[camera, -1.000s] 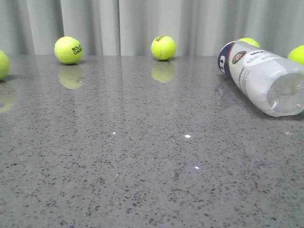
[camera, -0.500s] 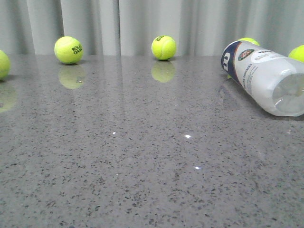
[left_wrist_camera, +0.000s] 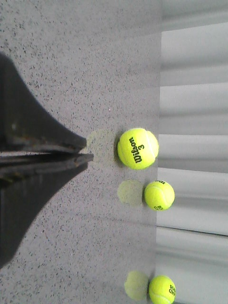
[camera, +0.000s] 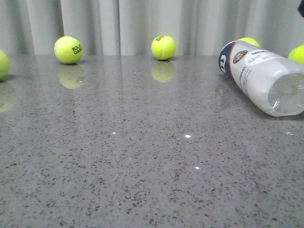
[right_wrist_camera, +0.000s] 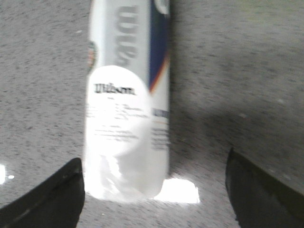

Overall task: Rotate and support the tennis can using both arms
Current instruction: 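Grasp the can with the right gripper and drag it toward the left arm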

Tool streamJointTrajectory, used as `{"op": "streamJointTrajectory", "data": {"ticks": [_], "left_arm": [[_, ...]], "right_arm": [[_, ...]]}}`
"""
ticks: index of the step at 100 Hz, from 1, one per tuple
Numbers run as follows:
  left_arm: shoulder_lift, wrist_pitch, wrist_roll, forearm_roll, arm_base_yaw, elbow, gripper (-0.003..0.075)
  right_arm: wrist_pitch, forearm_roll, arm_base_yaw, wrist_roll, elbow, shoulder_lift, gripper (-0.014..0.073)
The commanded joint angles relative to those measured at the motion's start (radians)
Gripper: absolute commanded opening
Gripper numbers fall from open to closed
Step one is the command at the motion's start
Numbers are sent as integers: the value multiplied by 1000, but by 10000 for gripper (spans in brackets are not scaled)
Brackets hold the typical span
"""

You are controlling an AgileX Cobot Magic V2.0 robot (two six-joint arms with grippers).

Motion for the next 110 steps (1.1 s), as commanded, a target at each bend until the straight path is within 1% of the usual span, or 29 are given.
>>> {"op": "streamJointTrajectory", "data": {"ticks": [1,13,43,50,53,57,70,77,82,89,97,110], "left_arm": [[-34,-76,-8,-1,-6,45,-19],[-34,-76,-8,-1,-6,45,-19],[-34,-76,-8,-1,-6,45,-19],[-34,-76,-8,-1,-6,45,-19],[-34,-76,-8,-1,-6,45,-18],[-34,-76,-8,-1,-6,45,-19],[-34,-76,-8,-1,-6,45,-19],[-34,-76,-8,-1,-6,45,-18],[-34,-76,-8,-1,-6,45,-19],[-34,-76,-8,-1,-6,45,-19],[-34,-76,-8,-1,-6,45,-19],[-34,-76,-8,-1,-6,45,-19]], "right_arm": [[3,44,19,-15,-94,51,596],[22,90,25,-15,-163,156,596],[46,90,25,-15,-277,401,596],[60,90,25,-15,-289,439,580],[64,90,25,-15,-291,450,561],[67,90,25,-15,-293,460,514],[78,90,25,-15,-294,464,295],[92,90,25,-29,-304,460,234],[117,90,29,-63,-327,460,233],[161,89,44,-153,-373,460,233],[192,86,75,-293,-433,460,233],[193,78,151,-534,-495,460,233]]}}
